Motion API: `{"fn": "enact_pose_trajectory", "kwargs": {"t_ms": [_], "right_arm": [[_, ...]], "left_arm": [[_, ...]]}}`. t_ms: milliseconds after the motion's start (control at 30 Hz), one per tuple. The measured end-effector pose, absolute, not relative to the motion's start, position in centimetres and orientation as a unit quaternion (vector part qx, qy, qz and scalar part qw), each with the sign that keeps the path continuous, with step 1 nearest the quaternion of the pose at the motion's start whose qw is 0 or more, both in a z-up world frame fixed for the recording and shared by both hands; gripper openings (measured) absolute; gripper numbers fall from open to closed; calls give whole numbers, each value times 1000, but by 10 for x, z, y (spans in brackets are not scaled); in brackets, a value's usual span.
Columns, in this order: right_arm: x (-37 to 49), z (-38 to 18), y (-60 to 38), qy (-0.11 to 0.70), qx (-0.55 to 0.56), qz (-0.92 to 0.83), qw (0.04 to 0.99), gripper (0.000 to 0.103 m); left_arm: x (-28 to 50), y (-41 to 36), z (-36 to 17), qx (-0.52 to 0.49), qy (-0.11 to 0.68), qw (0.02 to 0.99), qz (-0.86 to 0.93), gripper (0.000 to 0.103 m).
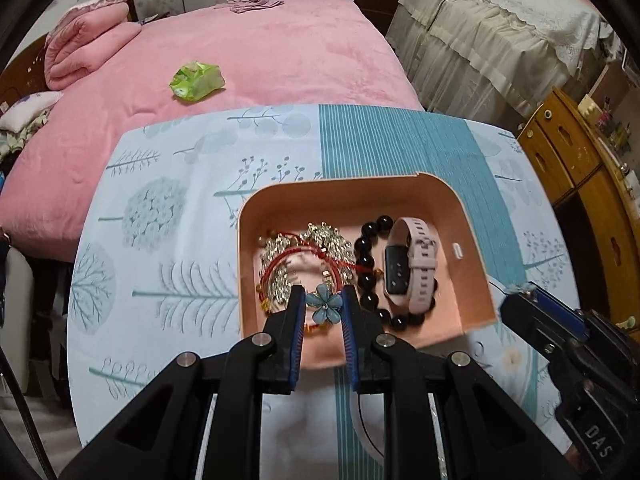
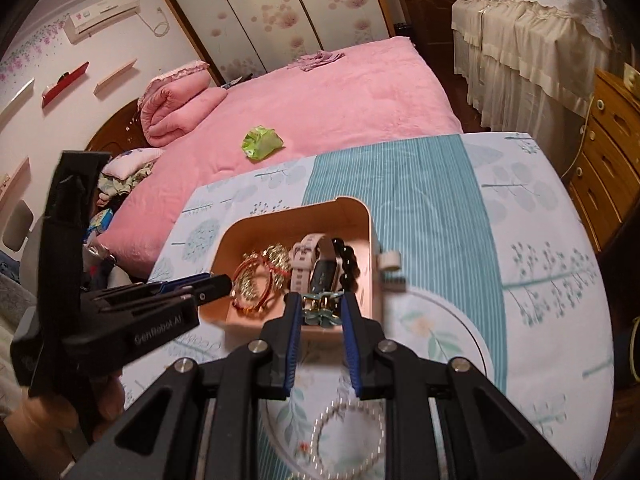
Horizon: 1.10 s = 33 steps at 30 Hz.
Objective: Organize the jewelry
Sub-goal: 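Carry the blue flower brooch in the left tool into the box while the right carries the gold charm, then withdraw both tools from the pink box toward the pearl necklace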
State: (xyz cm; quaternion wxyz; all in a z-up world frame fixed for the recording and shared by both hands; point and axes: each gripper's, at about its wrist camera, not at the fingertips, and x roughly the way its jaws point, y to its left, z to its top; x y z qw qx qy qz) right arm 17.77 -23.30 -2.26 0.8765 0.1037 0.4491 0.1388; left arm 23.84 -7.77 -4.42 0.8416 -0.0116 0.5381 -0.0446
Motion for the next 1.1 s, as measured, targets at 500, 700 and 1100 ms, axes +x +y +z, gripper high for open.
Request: {"fn": "enact_pose_trajectory", "kwargs": {"t_ms": [500,700,1100], "right_arm": [[199,-51,-219,491,49,128,861,21],[199,-52,-218,493,56,130,858,27],[212,-47,-196,460,-8,100,882,27]], "left_arm": [[244,-77,-56,7,530,847,-36,28],[241,-78,-51,15,519,854,-38,32],[223,-57,-44,-13,513,858,-24,41]]}}
